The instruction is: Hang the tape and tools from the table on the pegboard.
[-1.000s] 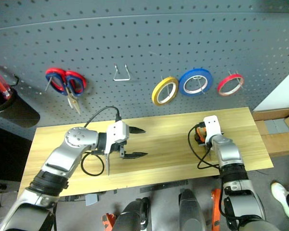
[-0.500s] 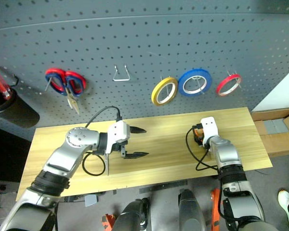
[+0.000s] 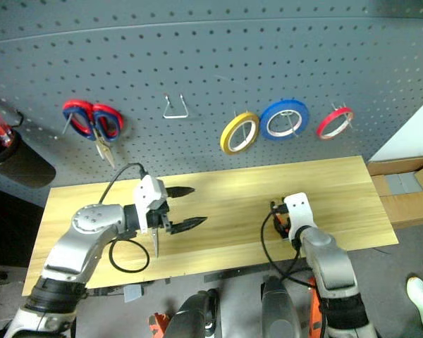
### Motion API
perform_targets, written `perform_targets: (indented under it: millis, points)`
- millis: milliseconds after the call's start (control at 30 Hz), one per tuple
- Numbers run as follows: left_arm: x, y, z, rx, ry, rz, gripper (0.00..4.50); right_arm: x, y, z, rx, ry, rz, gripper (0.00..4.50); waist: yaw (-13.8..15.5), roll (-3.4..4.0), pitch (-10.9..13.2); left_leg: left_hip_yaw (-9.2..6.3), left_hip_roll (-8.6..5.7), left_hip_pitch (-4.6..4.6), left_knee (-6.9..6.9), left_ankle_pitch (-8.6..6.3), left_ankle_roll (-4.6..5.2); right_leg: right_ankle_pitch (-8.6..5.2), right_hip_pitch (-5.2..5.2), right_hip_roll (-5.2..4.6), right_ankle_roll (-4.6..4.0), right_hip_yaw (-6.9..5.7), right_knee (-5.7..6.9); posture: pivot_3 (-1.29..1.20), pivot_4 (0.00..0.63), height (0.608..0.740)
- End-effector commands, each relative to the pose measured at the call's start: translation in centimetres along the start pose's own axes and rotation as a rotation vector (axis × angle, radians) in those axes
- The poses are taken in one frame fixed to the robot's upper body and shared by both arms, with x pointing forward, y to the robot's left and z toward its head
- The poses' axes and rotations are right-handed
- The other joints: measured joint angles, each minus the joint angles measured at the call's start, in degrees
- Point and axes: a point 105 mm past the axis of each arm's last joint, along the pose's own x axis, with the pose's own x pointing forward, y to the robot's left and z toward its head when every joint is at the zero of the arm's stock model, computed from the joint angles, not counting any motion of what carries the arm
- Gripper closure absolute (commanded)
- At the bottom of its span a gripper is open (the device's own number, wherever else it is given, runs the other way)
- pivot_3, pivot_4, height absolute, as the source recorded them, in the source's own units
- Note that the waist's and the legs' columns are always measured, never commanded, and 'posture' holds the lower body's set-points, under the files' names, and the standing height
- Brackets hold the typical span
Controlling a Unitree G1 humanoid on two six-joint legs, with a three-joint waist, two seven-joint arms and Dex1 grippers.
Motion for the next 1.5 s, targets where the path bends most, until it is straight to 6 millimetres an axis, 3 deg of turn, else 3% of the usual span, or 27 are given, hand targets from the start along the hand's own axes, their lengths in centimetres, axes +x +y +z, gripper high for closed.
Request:
perform_targets:
  millis: [33,167,333,500,733,1000,1167,1333,1500]
  points:
    - [-1.2,0.3,1.0,-0.002,-0.037,0.066,0.00,-3.0,2.5,4.3,-0.061,-0.212,0.049,1.84,0.14,0.00,0.00,-0.01,0.00,0.02,0.00,0.00,0.00,0.00,0.02,0.01,0.00,-0.02,0.01,-0.13,0.331,0.740]
    - [-2.2,0.5,0.9,-0.038,-0.054,0.133,0.00,-5.3,4.8,7.5,-0.020,-0.365,0.107,1.84,0.36,0.00,0.00,-0.04,0.02,0.04,-0.01,0.00,0.00,0.01,0.01,0.04,-0.02,-0.04,0.03,-0.13,0.325,0.740]
    - [-3.9,0.9,1.1,-0.064,-0.117,0.208,0.00,-8.5,7.2,13.5,-0.020,-0.654,0.178,1.84,0.60,0.00,0.00,-0.04,0.02,0.03,-0.02,0.00,-0.02,0.02,-0.02,0.02,-0.04,-0.04,0.00,-0.12,0.322,0.740]
    - [-5.5,1.8,3.3,-0.116,-0.266,0.261,0.00,-9.5,7.9,18.2,-0.080,-0.833,0.231,1.84,1.49,-0.03,-0.02,-0.07,0.03,0.01,-0.02,0.01,-0.03,0.04,-0.07,0.03,-0.07,-0.09,-0.01,-0.09,0.304,0.740]
    - [-6.4,1.4,3.8,-0.095,-0.261,0.285,0.00,-9.1,7.4,23.2,-0.104,-0.967,0.249,1.84,1.73,-0.07,-0.05,-0.05,0.02,0.01,-0.05,-0.01,-0.07,0.05,-0.10,0.00,-0.09,-0.14,-0.05,-0.06,0.286,0.740]
    - [-7.7,1.8,4.7,-0.079,-0.350,0.356,0.00,-8.6,8.2,28.2,-0.113,-1.118,0.283,1.84,1.50,-0.14,-0.11,0.19,0.04,-0.04,-0.08,-0.03,-0.12,0.11,-0.46,-0.03,-0.19,-0.15,0.06,-0.03,0.258,0.740]
    - [-7.5,1.3,5.6,-0.079,-0.377,0.292,0.00,-9.2,10.4,30.8,-0.104,-1.205,0.350,1.84,1.45,-0.20,-0.17,0.29,0.07,-0.06,-0.09,-0.02,-0.14,0.15,-0.59,-0.03,-0.25,-0.17,0.07,-0.02,0.241,0.740]
    - [-7.3,1.4,6.1,-0.072,-0.383,0.288,0.00,-10.0,12.3,32.4,-0.093,-1.284,0.401,1.84,1.37,-0.34,-0.36,0.36,0.09,-0.05,-0.09,-0.03,-0.16,0.18,-0.67,-0.02,-0.29,-0.18,0.08,0.00,0.231,0.740]
    - [-7.3,1.4,6.6,-0.065,-0.397,0.286,0.00,-9.9,13.9,32.5,-0.083,-1.305,0.447,1.84,1.43,-0.50,-0.57,0.38,0.10,-0.05,-0.08,-0.04,-0.18,0.19,-0.70,-0.03,-0.31,-0.20,0.08,0.01,0.232,0.740]
